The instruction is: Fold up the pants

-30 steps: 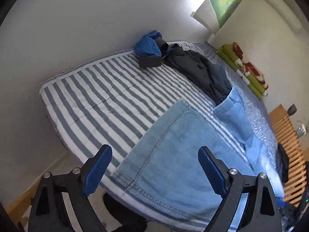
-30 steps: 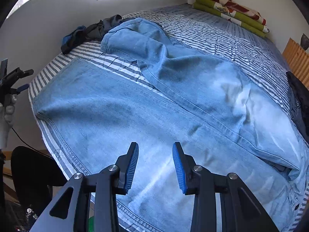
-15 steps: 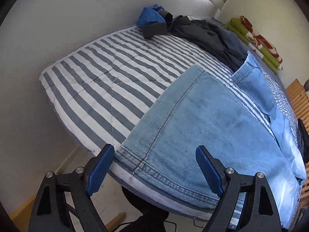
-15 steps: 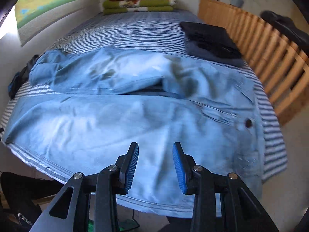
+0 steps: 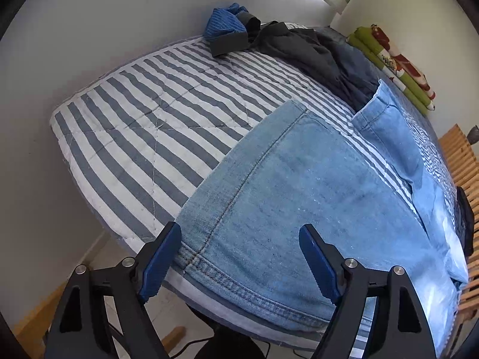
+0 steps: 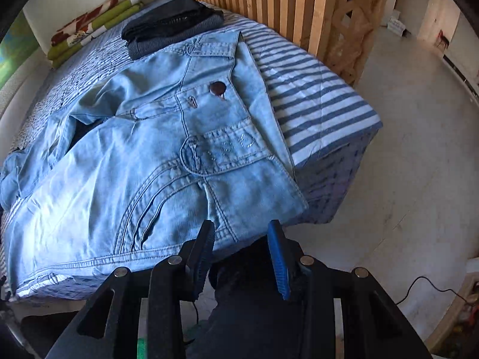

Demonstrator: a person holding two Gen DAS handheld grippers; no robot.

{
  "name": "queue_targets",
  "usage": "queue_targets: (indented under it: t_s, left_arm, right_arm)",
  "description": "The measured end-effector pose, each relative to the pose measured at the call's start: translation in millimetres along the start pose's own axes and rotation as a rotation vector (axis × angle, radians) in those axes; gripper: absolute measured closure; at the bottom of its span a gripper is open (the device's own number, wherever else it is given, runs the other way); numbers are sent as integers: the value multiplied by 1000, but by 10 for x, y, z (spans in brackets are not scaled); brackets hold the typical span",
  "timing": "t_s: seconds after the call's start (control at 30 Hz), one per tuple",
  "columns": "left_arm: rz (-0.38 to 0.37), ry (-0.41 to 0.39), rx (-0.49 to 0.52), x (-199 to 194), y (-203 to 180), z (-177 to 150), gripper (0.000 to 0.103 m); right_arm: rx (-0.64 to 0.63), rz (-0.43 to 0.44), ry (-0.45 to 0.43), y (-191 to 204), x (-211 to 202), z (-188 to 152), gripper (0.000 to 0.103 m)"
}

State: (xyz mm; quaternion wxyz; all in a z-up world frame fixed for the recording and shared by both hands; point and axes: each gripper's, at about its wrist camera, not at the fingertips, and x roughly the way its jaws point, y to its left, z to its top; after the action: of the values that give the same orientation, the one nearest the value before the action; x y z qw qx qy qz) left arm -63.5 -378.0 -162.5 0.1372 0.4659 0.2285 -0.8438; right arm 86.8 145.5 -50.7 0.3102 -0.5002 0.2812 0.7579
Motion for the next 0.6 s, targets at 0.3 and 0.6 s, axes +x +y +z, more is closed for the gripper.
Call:
queue_targets:
  t_s: [0.3, 0.6]
  left_arm:
    - [-32, -32, 17, -299, -64, -2, 20]
    - [-65, -20, 45, -408, -186, -45, 20]
  right_arm:
    - [-512, 19, -44, 1052, -66, -291, 69]
    - [-1136, 24, 8, 2002, 213, -860, 70]
